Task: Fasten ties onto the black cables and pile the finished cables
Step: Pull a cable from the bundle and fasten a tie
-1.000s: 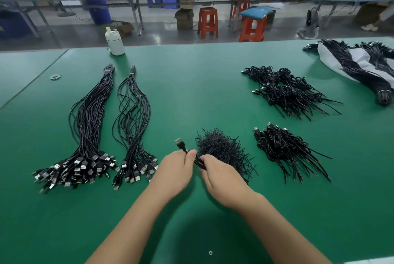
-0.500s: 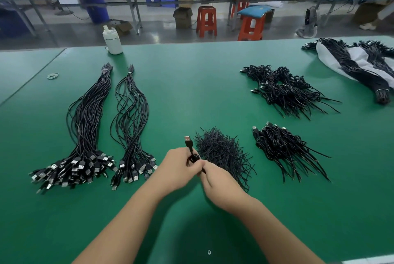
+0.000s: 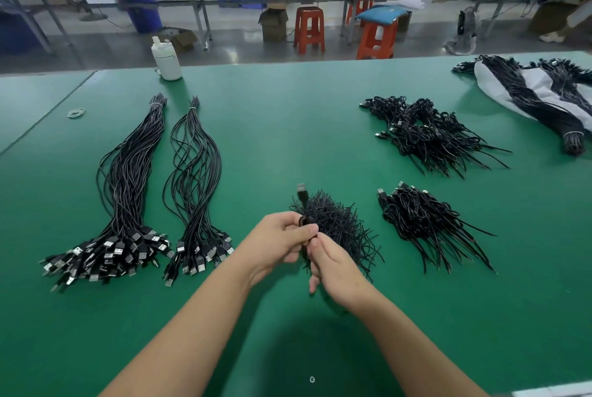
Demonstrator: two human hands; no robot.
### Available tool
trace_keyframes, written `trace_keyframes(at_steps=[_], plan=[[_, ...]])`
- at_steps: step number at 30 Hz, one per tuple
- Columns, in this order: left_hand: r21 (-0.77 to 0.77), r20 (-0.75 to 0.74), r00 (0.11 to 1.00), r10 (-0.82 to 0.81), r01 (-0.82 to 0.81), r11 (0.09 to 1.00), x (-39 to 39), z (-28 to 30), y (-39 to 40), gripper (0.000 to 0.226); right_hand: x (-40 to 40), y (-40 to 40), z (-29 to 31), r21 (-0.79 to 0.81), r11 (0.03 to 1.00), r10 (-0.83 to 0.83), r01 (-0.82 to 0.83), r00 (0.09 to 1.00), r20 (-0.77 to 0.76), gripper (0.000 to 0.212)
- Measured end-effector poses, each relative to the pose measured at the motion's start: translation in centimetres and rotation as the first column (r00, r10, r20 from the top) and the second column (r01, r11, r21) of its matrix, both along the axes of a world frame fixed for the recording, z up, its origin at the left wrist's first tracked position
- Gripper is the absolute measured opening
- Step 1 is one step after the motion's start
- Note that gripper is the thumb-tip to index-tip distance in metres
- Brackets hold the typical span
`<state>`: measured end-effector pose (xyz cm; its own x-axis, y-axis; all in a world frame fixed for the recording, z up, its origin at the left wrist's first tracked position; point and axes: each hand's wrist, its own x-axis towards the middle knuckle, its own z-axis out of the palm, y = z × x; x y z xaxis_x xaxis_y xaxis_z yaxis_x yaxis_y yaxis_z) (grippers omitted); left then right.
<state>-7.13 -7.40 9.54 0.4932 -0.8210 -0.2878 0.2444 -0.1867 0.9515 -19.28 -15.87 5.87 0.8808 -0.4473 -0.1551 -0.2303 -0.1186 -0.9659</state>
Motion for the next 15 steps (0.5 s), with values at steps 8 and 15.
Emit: trace_keyframes(at_steps=[8,15], plan=[[0.457,0.637,0.765,-0.093,-0.277,0.845,1.9,-4.5,-0.7,0.017,-1.0,-3.0,0.1,0.045,0.980,-0.193,0.194,0.981,-0.023,0.033],[0.528,0.717,0.682,-0.143,-0.397,0.751,0.6,-7.1,-2.2,0.030,-1.7,-2.9,-0.4,-0.055,0.984,-0.177,0.172,0.979,-0.102,0.031]])
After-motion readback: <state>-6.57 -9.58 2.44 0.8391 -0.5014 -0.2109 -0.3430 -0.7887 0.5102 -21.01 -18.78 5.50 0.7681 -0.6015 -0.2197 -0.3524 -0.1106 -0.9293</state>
